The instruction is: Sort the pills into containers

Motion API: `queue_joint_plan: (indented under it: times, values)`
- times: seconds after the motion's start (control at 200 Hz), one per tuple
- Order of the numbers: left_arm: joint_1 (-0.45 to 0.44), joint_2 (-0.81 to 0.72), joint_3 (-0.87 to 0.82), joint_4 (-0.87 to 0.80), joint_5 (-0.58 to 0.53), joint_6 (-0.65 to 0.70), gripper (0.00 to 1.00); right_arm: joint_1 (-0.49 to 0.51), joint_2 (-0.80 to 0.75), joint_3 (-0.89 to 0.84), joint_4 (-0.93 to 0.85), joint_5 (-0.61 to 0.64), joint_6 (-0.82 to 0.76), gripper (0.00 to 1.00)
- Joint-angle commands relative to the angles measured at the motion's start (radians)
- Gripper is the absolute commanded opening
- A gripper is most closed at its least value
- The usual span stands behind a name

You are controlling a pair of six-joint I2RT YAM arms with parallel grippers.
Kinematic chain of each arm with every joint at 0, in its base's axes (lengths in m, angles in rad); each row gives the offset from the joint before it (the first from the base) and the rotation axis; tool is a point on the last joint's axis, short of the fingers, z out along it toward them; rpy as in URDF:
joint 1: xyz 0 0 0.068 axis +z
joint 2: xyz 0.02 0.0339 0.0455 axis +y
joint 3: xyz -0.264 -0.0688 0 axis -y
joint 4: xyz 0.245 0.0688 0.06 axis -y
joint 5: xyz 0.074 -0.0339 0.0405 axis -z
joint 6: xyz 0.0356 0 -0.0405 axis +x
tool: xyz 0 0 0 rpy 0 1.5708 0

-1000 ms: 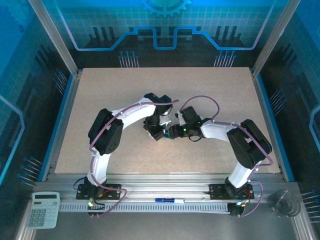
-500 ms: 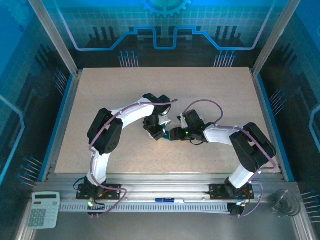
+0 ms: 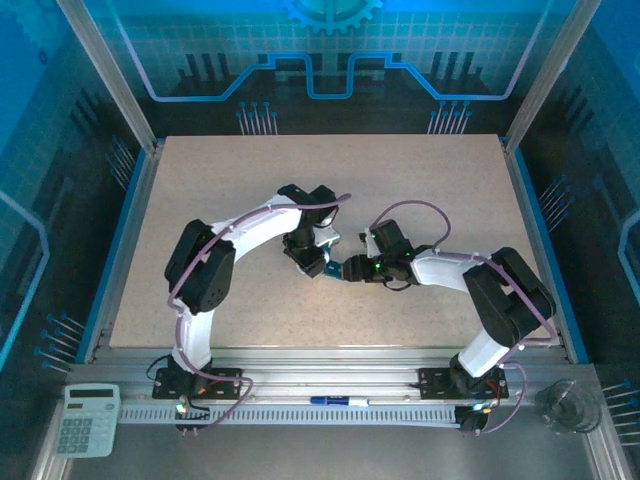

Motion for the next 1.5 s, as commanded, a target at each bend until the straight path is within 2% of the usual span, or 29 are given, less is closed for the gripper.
queue_joint_plan:
  times: [0.0,0.54,1.496]
  values:
    - [0.007,-0.057,-0.013,0.0,0.027,-0.003,0.0,-0.021,-0.019,0.006,-0.046,-0.002,0.004,0.58]
    - [0.007,-0.049,-0.032,-0.058,-0.014,-0.017,0.0,-0.026,0.047,0.094,-0.07,-0.017,-0.035,0.58]
    - [-0.036,0.059,0.067,-0.151,-0.084,-0.015,0.0,-0.026,0.089,0.082,-0.045,-0.03,-0.024,0.58]
